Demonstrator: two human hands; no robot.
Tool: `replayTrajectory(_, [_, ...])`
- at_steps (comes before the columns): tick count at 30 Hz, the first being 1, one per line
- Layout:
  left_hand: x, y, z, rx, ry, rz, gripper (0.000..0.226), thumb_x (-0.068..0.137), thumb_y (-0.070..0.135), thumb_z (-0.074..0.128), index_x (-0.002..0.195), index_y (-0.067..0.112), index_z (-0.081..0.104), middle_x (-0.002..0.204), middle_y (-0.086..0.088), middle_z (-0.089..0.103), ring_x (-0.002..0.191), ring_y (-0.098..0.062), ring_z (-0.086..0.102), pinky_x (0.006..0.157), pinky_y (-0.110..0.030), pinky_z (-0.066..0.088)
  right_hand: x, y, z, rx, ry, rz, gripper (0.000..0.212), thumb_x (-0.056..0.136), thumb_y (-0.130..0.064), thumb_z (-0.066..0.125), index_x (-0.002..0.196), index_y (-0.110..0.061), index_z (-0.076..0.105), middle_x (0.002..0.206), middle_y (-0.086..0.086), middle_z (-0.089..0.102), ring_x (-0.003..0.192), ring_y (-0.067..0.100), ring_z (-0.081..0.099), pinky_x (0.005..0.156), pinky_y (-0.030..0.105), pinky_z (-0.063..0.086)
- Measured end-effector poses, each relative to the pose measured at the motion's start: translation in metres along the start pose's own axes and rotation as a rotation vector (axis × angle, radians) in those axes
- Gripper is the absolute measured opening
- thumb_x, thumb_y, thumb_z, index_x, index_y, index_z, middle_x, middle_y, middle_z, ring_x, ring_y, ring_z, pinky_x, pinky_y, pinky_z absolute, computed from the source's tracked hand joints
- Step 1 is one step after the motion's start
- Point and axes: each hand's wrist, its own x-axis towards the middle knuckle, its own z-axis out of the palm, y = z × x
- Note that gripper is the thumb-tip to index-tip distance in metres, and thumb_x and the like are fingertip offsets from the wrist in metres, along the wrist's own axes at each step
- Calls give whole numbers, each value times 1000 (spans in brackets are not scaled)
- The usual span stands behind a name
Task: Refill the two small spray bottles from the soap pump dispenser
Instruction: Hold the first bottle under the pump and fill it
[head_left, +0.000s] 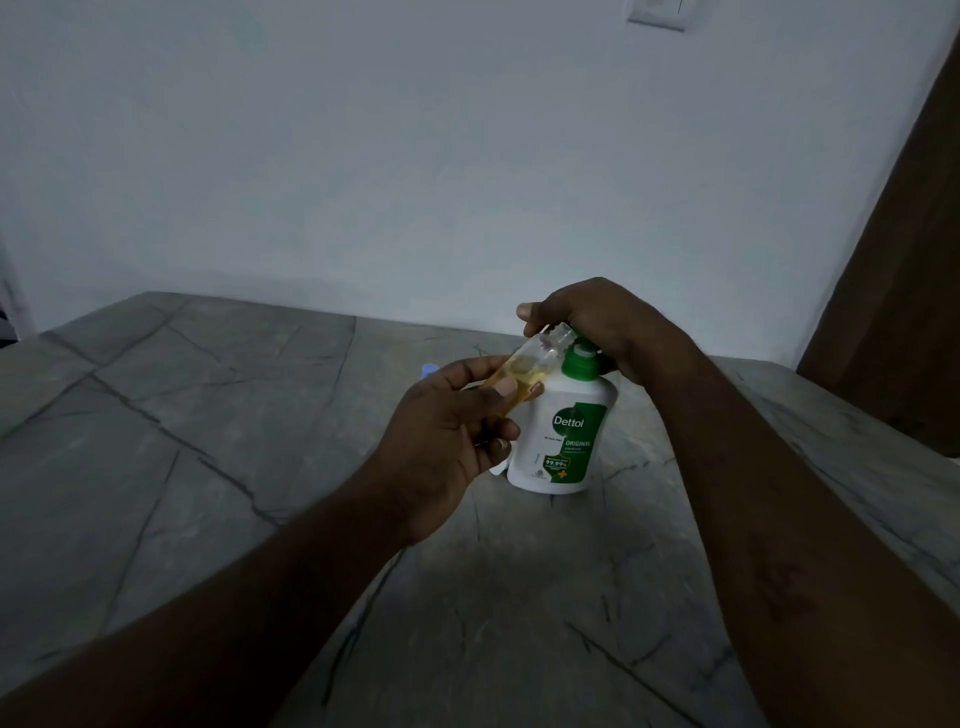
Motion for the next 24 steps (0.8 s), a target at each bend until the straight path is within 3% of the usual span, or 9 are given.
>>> replayTrajectory(3, [0, 0, 1, -2, 8, 4, 42, 84, 10, 62, 125, 2, 62, 113, -19, 72, 60, -12, 55, 57, -23, 47, 1, 1, 0, -7, 10, -15, 30, 83, -42, 76, 87, -13, 80, 96, 0, 74, 76, 20, 61, 71, 32, 48])
replayTrajectory(6, [0, 0, 1, 11, 19, 5, 33, 93, 7, 56, 125, 3, 63, 116, -21, 70, 61, -12, 56, 57, -23, 49, 0, 1, -1, -24, 57, -62, 35, 87, -47, 74, 87, -13, 80, 94, 2, 74, 76, 19, 61, 69, 31, 47])
replayTrajectory(10, [1, 1, 0, 12, 7, 22, 38, 89, 8, 60, 126, 4, 63, 117, -21, 70, 60, -12, 56, 56, -23, 49, -1, -2, -2, -53, 108, -104, 38, 90, -53, 70, 86, -16, 78, 86, -1, 70, 75, 18, 62, 66, 30, 46])
replayTrajectory(15, [-1, 2, 1, 18, -10, 29, 57, 71, 21, 65, 125, 4, 64, 112, -19, 70, 61, -12, 57, 57, -23, 49, 0, 0, -1, -53, 91, -106, 40, 90, -54, 69, 85, -16, 78, 88, 0, 71, 76, 19, 62, 68, 32, 48])
replayTrajectory(24, [-1, 1, 2, 3, -12, 25, 41, 78, 15, 63, 118, 6, 66, 104, -14, 72, 62, -12, 57, 56, -22, 50, 0, 0, -2, -25, 37, -69, 34, 87, -50, 73, 82, -18, 80, 92, -1, 71, 79, 20, 61, 73, 35, 48])
